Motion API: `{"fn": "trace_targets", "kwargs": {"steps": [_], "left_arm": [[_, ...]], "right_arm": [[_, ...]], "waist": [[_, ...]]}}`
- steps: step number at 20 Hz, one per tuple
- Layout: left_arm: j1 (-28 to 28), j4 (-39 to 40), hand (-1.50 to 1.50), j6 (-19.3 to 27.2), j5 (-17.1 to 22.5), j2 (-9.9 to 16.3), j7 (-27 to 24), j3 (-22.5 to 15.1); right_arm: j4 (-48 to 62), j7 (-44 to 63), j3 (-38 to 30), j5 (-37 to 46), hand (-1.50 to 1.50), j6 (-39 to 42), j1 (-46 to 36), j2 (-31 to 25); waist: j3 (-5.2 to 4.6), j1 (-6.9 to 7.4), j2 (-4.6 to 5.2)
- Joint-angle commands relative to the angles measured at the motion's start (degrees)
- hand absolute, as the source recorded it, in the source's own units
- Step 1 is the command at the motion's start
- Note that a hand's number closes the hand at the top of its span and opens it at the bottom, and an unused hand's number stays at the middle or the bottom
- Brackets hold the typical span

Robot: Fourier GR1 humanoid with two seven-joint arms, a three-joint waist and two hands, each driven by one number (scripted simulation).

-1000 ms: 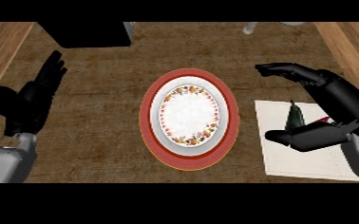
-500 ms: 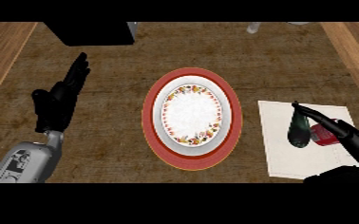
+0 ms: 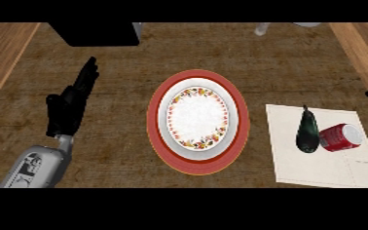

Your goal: Pick the can from the placemat and place it in the plate

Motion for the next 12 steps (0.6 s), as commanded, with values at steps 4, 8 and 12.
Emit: {"fn": "trace_targets", "kwargs": {"steps": [4, 8, 12], "left_arm": [[-0.9, -1.1, 0.00, -1.5, 0.2, 0.2, 1.7, 1.3], [-0.7, -1.9, 0.00, -0.2, -2.2, -1.8, 2.6, 0.1], [-2.3, 0.1, 0.00, -2.8, -2.8, -2.4, 3.1, 2.3]], "right_arm": [[-2.8, 10.1, 0.5, 6.9, -1.50, 5.5, 0.3, -8.0], [-5.9, 15.4, 0.2, 8.7, -1.50, 9.6, -0.2, -9.7], [1.1, 13.6, 1.6, 13.4, -1.50, 11.3, -5.6, -5.8]], "waist": [[0.00, 0.60, 0.03], [0.00, 0.57, -0.04], [0.05, 0.87, 0.13]]}}
